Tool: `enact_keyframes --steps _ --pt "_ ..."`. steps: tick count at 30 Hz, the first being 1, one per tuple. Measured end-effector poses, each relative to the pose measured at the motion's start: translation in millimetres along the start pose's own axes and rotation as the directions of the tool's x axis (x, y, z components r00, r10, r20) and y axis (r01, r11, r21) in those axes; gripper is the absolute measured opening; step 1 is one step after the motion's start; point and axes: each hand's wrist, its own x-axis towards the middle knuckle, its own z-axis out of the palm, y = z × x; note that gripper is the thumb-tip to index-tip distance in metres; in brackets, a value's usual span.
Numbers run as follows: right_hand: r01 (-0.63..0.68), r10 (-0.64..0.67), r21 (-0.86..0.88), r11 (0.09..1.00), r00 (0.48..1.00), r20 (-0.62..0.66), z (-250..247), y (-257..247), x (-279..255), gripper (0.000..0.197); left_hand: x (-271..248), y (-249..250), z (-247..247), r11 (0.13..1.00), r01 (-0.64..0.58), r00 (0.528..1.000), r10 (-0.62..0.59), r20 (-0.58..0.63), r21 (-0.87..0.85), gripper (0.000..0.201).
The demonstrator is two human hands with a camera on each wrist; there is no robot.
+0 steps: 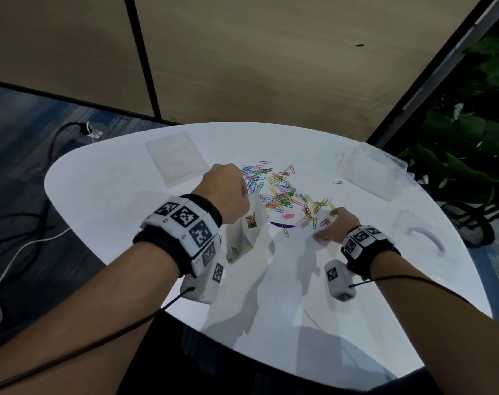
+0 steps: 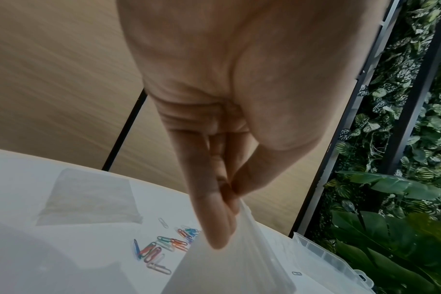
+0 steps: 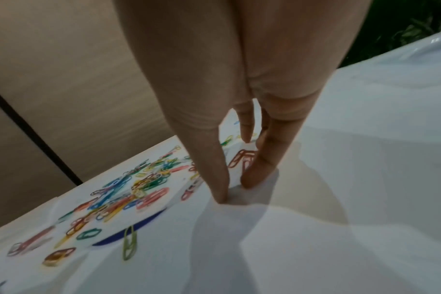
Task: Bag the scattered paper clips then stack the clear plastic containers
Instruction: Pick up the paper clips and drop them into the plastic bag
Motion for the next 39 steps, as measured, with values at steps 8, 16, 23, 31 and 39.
enact_keyframes --steps 8,16,23,31,39 --pt "0.151 -0.128 0.146 0.978 0.98 -0.156 11.0 -15.0 13.6 0.092 3.4 -2.3 3.5 0.999 -0.005 1.0 0.004 0.015 0.045 0.02" --pt "0.403 -0.437 -0.323 0.856 0.899 -0.035 18.8 -28.4 17.8 0.057 3.6 1.8 4.7 0.999 -0.018 1.0 0.017 0.02 0.05 0.02" --pt "0.43 -0.53 -0.484 0.762 0.843 -0.085 25.8 -44.0 3.4 0.022 4.3 4.1 5.5 0.998 -0.021 0.999 0.019 0.038 0.059 0.021" --pt "0.235 -0.188 0.148 0.961 0.942 -0.277 3.8 -27.0 5.8 0.012 4.3 4.5 4.2 0.998 -0.013 0.998 0.009 0.058 0.057 0.022" --pt "-0.134 -0.503 0.964 0.231 0.832 0.236 -42.1 -70.5 -59.1 0.02 4.3 8.0 8.6 0.999 -0.008 0.998 0.005 0.062 0.049 0.026"
